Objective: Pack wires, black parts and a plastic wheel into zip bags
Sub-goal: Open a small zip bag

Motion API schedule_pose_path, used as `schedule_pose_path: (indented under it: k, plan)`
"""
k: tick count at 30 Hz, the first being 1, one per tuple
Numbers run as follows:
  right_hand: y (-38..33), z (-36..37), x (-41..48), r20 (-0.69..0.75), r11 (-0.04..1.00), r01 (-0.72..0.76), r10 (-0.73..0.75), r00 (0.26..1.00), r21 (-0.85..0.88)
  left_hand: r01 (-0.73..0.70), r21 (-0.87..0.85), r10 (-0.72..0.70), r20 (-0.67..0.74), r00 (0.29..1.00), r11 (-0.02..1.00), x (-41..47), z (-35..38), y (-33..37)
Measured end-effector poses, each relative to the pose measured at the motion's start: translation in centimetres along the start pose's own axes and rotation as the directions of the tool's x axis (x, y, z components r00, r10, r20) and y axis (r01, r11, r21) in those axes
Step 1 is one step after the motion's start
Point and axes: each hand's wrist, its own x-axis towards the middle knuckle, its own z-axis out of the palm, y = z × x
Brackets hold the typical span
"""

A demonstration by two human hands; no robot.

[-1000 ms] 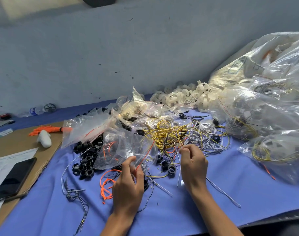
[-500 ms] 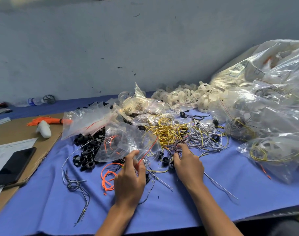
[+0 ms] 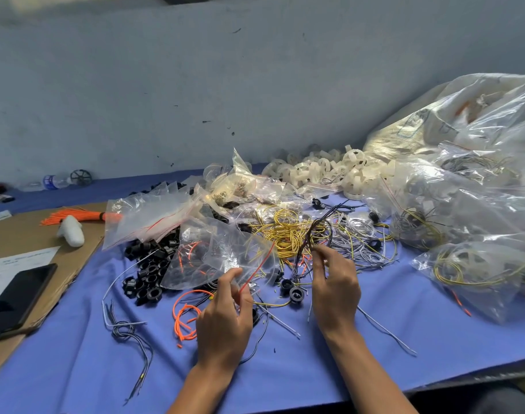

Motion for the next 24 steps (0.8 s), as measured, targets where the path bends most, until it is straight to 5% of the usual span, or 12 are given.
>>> schedule_pose_path:
  k: [6,11,18,24]
  plan:
    - [0.3,-0.5,0.5,-0.183,0.990,-0.008,0.034,0.982,0.139,-0.010,0.002,0.010,0.002,1.000,1.000,0.0,-0.1,0.2]
    - [-0.8,-1.0,-1.0,0.027,0.942,0.203,-0.218,0.976,0.269,-0.006,-0.008,0.006,0.006,1.000,1.000,0.2,-0.2,0.4]
    - [-2.7,0.3,-3.9,0.519,0.841,0.499,-0.528,0.673,0.208,-0.087,0.056,0.083,0.072,0.994,0.995,0.3,-0.3,0.9]
    - [-4.1,1.3,-2.7,0.764,0.875,0.452,-0.410,0.498,0.175,-0.097,0.022,0.094,0.092,0.991,0.995,0.2,-0.6,1.1]
